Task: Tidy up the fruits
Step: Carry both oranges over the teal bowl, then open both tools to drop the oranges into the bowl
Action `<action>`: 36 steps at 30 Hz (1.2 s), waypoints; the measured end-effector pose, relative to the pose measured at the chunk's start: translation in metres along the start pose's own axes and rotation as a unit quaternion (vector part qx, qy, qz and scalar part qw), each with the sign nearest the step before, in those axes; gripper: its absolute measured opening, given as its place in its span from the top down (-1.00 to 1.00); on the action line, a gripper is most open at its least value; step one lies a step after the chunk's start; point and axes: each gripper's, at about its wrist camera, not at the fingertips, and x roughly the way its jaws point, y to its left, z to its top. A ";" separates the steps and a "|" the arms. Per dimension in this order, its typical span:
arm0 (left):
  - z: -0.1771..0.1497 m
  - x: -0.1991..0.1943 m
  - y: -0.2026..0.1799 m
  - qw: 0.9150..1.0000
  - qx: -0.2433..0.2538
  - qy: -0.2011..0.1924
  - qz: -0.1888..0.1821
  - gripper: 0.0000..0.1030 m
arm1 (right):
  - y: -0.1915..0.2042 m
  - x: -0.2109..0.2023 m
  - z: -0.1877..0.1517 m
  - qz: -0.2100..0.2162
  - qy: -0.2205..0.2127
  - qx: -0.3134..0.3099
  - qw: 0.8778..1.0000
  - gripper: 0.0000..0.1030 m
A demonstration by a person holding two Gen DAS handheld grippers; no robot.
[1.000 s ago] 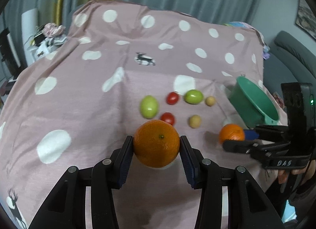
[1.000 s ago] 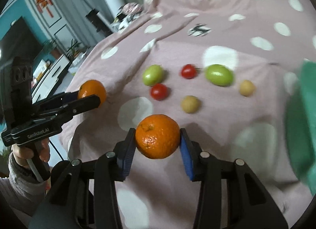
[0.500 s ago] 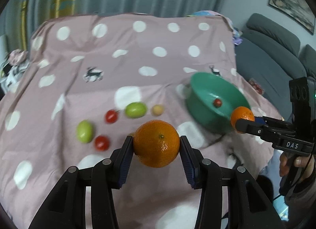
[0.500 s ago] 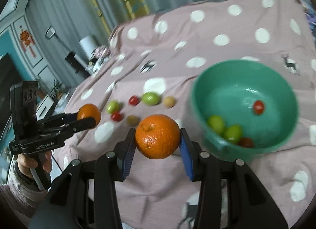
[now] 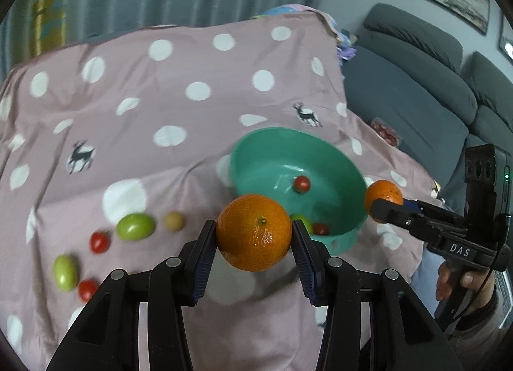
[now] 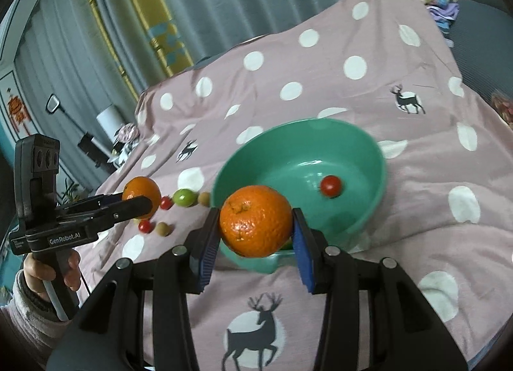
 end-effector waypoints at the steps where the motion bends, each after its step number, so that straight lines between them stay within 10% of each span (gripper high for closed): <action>1: 0.004 0.005 -0.005 1.000 0.007 0.001 -0.002 0.09 | -0.002 0.000 0.000 0.000 -0.001 0.002 1.000 0.15; 36: 0.017 0.097 -0.045 0.994 0.086 0.061 0.041 0.09 | -0.021 0.037 -0.001 -0.030 0.029 -0.023 0.999 0.14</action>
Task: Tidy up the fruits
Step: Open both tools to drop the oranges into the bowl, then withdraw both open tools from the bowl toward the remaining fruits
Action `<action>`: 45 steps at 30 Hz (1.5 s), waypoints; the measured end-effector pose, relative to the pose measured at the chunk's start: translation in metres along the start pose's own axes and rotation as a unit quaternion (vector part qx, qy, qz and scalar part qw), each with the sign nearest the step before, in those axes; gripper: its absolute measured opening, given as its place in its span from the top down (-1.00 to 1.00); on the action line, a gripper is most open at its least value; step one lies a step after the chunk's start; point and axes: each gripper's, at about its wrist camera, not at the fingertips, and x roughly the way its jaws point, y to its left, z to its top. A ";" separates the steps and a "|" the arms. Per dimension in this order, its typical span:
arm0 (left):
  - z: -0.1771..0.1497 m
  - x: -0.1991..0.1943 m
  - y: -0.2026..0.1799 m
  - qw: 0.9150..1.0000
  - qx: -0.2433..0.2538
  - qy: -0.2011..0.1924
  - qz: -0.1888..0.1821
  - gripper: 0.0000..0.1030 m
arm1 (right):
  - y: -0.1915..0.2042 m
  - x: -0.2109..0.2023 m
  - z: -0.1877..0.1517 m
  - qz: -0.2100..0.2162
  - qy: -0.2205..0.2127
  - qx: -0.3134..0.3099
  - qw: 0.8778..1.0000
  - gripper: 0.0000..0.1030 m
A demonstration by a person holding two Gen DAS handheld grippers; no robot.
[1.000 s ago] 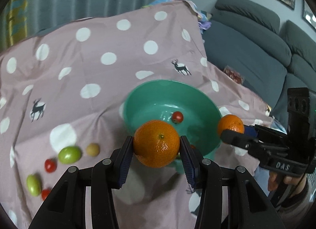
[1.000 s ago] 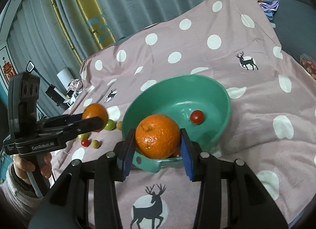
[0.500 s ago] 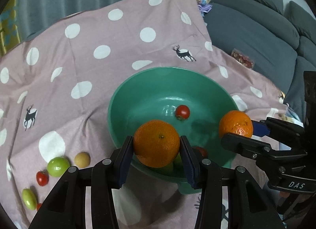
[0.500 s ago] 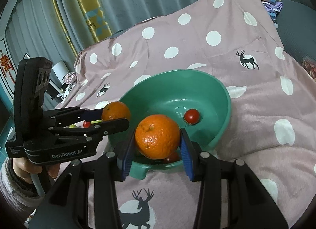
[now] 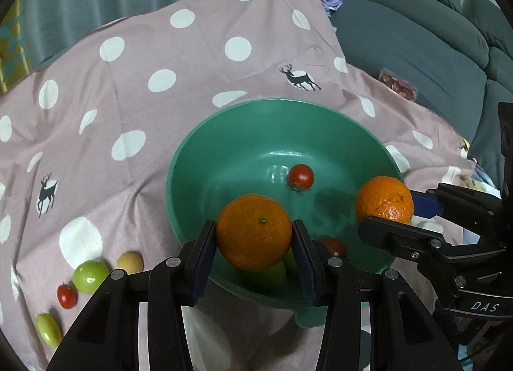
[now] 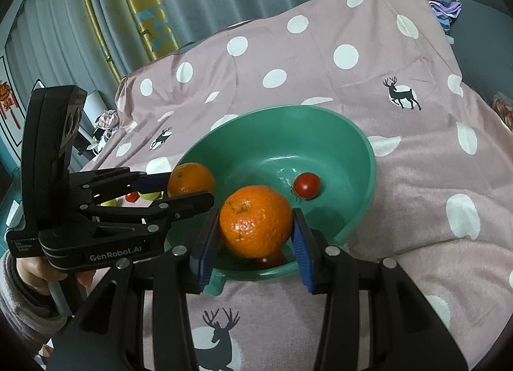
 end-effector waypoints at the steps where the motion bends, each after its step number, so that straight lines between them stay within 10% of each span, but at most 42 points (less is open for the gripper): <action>1: 0.000 0.000 0.000 1.000 0.000 0.000 0.000 0.09 | 0.000 0.000 -0.001 -0.001 0.000 0.000 1.000 0.14; 12: 0.002 -0.004 -0.001 1.000 0.002 -0.012 0.008 0.09 | 0.002 -0.003 0.000 -0.003 -0.008 0.001 1.000 0.14; 24: -0.013 -0.038 0.009 0.999 -0.018 -0.036 0.032 -0.51 | 0.009 -0.026 -0.001 0.021 -0.034 0.009 0.999 -0.07; 45: -0.130 -0.100 0.122 0.979 -0.166 -0.017 0.113 -0.52 | 0.085 -0.021 -0.012 0.080 0.008 -0.076 0.994 -0.21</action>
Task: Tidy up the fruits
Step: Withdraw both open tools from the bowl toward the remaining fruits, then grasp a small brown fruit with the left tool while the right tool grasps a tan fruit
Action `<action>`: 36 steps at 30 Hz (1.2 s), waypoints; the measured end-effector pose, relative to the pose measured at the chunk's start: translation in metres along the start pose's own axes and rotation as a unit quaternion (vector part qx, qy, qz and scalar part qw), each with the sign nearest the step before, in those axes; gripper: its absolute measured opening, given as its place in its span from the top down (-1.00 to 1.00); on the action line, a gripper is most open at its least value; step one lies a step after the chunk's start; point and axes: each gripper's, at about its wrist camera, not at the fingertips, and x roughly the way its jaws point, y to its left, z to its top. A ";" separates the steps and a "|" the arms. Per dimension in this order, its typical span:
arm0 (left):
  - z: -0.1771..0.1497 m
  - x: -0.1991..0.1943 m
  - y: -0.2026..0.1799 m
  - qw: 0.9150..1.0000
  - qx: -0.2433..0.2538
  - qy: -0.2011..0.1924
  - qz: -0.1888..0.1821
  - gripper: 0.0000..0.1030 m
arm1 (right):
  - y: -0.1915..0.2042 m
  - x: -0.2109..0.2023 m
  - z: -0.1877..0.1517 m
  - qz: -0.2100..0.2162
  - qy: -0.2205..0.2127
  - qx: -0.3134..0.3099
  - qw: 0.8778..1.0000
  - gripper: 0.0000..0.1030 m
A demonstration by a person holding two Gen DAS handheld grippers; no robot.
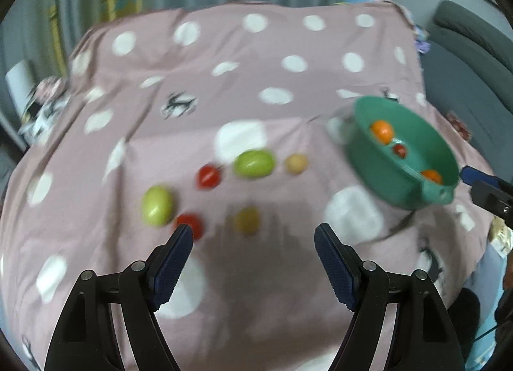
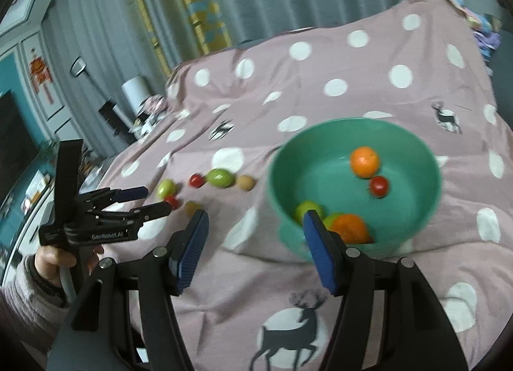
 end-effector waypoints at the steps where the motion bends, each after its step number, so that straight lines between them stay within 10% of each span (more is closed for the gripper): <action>1: -0.004 0.000 0.007 1.000 -0.008 0.002 0.002 -0.52 | 0.005 0.004 -0.001 0.006 0.007 -0.007 1.000 -0.21; 18: 0.002 0.036 0.008 0.997 -0.013 0.028 -0.067 -0.48 | 0.043 0.053 -0.009 0.025 0.079 -0.040 0.996 -0.20; 36: 0.016 0.083 0.001 0.995 0.036 0.072 -0.060 0.36 | 0.043 0.076 -0.007 0.035 0.098 -0.038 0.994 -0.20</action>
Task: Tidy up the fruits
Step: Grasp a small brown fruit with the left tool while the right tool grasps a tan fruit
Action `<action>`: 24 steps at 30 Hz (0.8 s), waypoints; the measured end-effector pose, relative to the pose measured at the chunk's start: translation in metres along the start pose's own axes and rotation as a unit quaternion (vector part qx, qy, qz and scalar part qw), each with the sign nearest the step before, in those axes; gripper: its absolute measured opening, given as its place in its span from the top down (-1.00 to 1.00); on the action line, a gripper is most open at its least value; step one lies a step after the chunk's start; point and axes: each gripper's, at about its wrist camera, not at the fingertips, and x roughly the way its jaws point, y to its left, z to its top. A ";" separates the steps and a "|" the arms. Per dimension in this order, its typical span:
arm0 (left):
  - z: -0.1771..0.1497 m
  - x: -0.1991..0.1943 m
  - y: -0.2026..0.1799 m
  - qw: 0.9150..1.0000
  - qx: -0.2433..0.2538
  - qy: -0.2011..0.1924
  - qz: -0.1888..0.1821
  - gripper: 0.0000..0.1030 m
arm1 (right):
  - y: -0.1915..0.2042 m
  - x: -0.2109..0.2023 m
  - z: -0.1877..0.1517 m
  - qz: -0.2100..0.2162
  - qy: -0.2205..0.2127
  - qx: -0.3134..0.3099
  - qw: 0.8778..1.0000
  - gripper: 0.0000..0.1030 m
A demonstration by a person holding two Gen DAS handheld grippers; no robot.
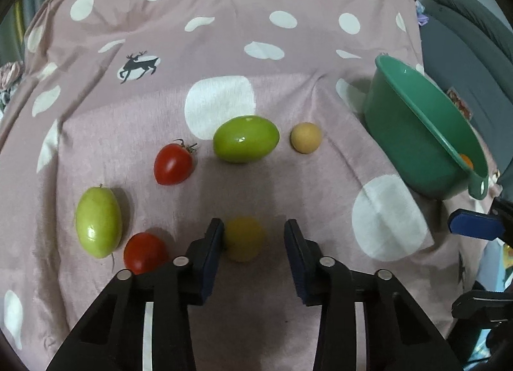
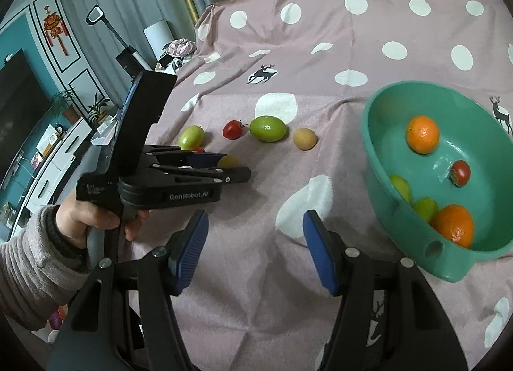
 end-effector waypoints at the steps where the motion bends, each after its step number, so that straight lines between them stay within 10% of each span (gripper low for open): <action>1: -0.001 0.000 0.002 1.000 -0.003 -0.002 0.001 0.50 | 0.000 0.001 0.001 0.000 0.001 0.000 1.000 -0.20; 11: -0.026 -0.083 0.046 0.991 -0.076 -0.101 -0.037 0.50 | 0.003 0.015 0.013 -0.019 0.015 -0.005 1.000 -0.18; 24: -0.061 -0.105 0.062 0.988 -0.094 -0.118 -0.042 0.50 | 0.017 0.074 0.059 -0.101 0.052 -0.059 0.992 0.07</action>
